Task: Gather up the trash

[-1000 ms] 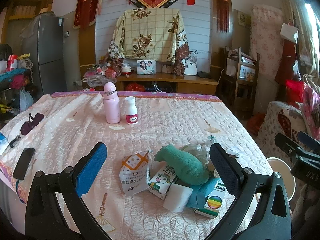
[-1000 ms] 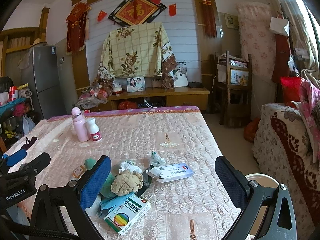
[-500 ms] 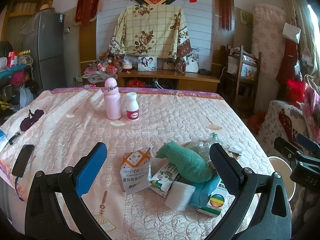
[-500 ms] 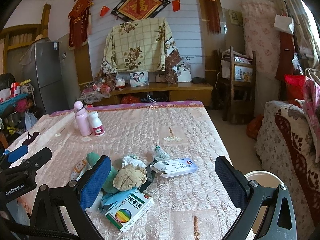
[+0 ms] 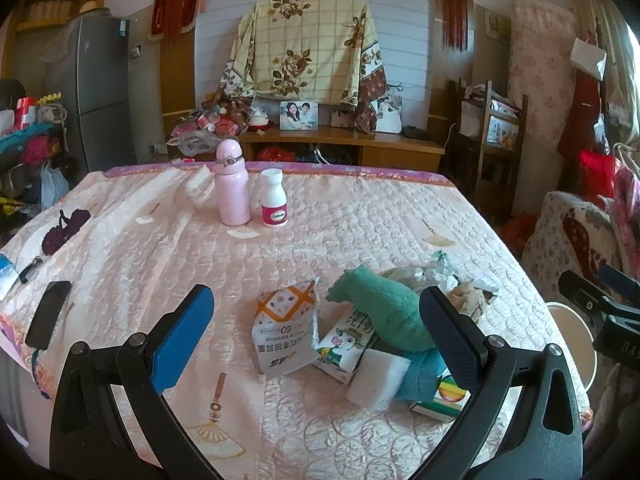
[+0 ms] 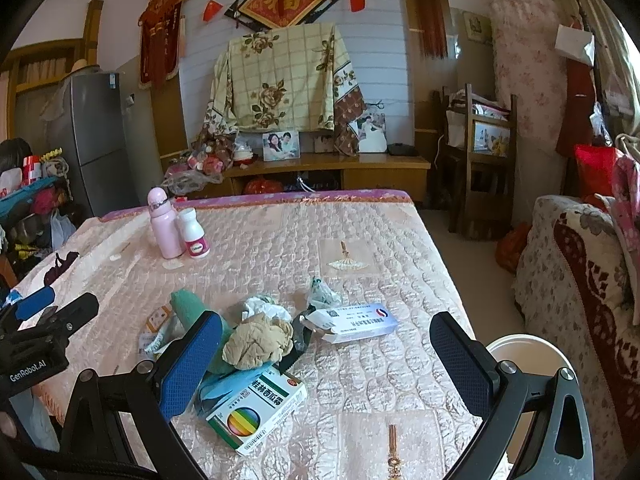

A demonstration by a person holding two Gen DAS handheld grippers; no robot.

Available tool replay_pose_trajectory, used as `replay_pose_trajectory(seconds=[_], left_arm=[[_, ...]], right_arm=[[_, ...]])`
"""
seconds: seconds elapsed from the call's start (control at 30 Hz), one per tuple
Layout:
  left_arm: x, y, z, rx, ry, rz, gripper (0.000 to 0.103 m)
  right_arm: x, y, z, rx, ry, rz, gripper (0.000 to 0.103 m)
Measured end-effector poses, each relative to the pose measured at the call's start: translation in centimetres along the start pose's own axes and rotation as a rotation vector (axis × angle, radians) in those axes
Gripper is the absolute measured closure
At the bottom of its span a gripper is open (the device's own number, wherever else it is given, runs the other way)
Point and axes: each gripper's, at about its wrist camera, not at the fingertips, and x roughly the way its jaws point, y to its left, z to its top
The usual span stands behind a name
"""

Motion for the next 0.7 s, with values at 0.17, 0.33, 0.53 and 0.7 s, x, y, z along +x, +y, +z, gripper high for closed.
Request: replay_pose_trajectory(seconds=[0.17,0.33,0.53,0.7], left_arm=[[0.5,1.0,-0.3,-0.006,0.021,0.002,0.001],[1.0,2.3,-0.9,0.011,0.054,0.012,0.001],[2.0,4.4,-1.9,0.012,0.118,0.011,0.001],[2.9,5.4,-2.8,0.012,0.154,0.003,0.001]], right_arm=[[0.3,-0.2,-0.3,0.004,0.018,0.004,0.0],[0.8,-0.5,-0.7,0.008,0.034,0.004,0.0],[2.4,-1.3,-2.3,0.02,0.128,0.048,0.0],[4.0,-1.9,-4.5,0.042,0.202,0.092,0.004]])
